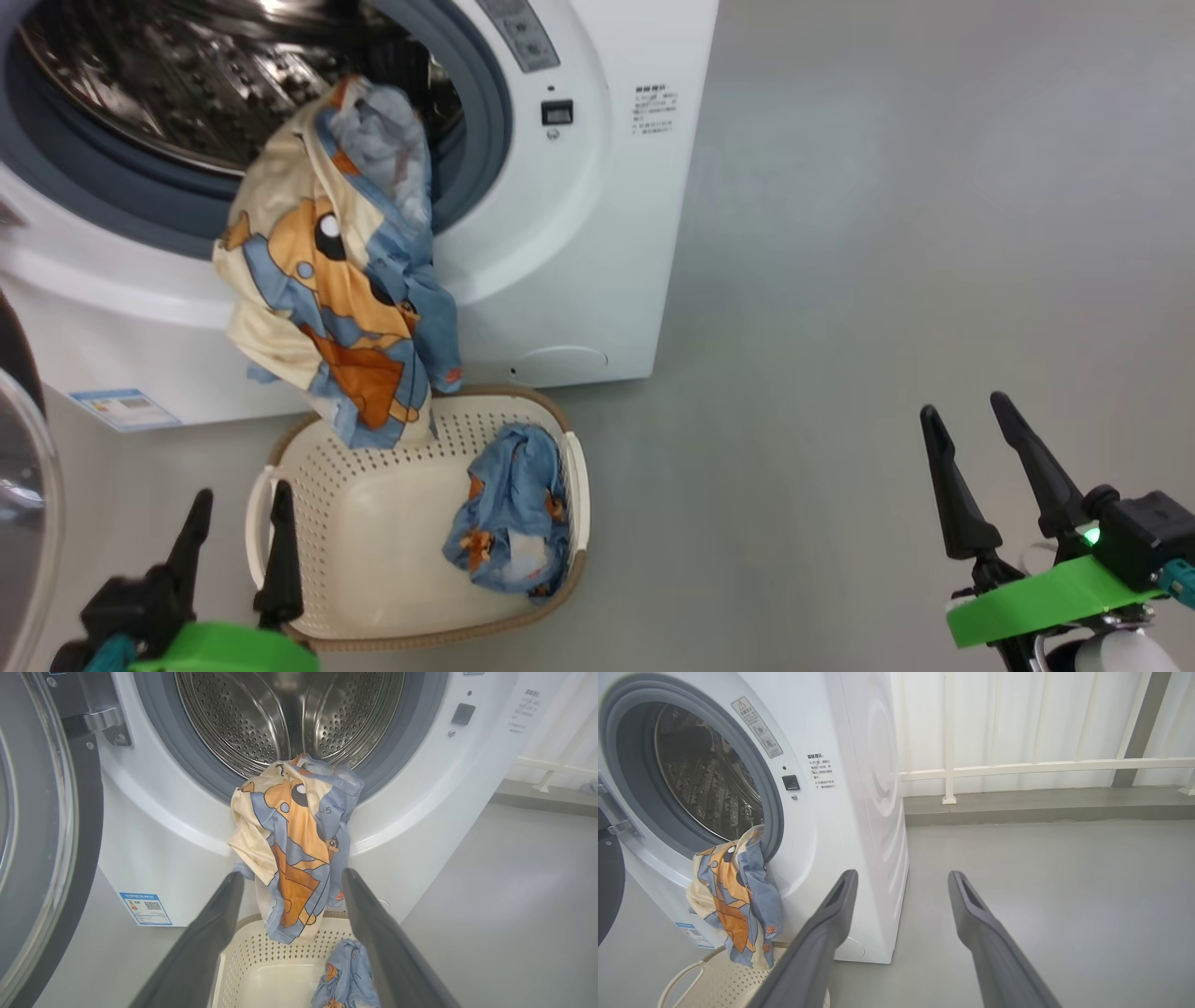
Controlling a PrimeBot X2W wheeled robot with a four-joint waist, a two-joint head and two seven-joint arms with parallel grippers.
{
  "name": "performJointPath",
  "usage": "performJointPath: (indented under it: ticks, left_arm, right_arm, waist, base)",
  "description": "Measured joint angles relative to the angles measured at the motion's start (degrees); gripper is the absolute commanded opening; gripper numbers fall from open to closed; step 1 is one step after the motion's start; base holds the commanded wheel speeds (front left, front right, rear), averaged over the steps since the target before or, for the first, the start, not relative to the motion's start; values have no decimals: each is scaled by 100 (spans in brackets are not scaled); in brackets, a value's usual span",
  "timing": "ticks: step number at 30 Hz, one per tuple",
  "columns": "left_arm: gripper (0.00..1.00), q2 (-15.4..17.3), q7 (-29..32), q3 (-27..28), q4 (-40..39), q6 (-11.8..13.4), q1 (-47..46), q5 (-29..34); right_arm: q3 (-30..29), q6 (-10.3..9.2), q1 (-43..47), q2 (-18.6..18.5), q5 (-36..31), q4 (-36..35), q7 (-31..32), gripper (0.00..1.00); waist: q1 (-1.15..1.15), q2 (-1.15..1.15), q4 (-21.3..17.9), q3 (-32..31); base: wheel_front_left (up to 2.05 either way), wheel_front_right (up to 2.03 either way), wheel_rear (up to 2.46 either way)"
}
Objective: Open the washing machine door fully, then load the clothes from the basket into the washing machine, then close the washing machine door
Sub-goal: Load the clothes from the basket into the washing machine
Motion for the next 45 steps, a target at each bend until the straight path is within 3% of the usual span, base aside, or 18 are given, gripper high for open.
performJointPath:
  ticks: [23,36,45]
  left_arm:
    - [100,627,0,-694,2563,0,-2810,-719]
    - [100,887,0,-1564,3326,0,-3913,-1523]
    - [100,1112,0,-2139,3434,0,-4499,-2034]
  right_arm:
    - [345,0,-1157,308,-66,-83,0,100]
    - [478,0,-1573,406,-154,-97,-1,100]
    - [549,1,-1801,541,-154,-113,-1,100]
  waist:
    - [1,0,-420,1496]
    - [0,0,-597,2304]
    - [0,0,-749,2728]
  base:
    - [0,0,0]
    - [0,0,0]
    - [0,0,0]
